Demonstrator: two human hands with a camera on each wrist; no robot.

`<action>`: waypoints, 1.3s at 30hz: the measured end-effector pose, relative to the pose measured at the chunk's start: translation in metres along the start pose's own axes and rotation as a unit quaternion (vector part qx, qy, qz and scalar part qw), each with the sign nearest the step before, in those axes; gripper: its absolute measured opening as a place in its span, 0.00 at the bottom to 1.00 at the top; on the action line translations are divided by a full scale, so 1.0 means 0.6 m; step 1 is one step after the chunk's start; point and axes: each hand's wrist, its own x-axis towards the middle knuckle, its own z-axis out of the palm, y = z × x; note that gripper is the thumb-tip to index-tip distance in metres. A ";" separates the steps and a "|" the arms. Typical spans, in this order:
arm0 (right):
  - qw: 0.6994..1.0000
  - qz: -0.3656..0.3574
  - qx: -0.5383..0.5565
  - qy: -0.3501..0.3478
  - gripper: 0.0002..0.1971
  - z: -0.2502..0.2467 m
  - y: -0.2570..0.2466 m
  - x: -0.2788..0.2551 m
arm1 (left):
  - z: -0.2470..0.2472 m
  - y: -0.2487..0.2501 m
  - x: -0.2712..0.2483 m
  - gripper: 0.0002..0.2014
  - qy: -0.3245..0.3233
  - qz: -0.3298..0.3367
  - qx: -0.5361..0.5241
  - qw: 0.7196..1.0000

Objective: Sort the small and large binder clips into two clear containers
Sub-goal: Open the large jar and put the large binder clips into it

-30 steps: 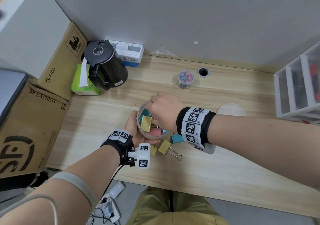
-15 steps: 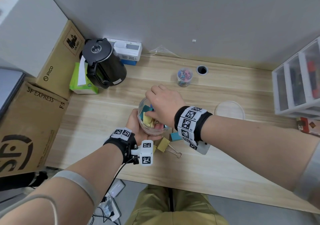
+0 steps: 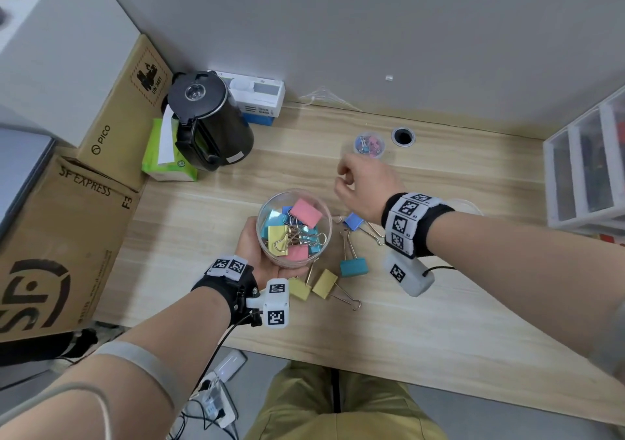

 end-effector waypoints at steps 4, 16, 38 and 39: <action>0.982 0.120 -0.063 -0.129 0.13 0.029 0.074 0.008 | -0.018 0.002 -0.014 0.32 0.010 0.024 -0.030 0.999; 0.960 0.098 -0.159 -0.211 0.25 0.126 0.103 0.000 | -0.071 0.001 -0.015 0.30 0.042 0.022 -0.032 0.998; 0.875 -0.137 -0.200 -0.419 0.29 0.130 0.096 -0.064 | -0.036 0.003 0.003 0.31 0.040 0.010 -0.008 0.999; 0.877 -0.135 -0.205 -0.412 0.27 0.129 0.096 -0.065 | -0.036 0.002 0.004 0.32 0.044 0.010 -0.005 0.999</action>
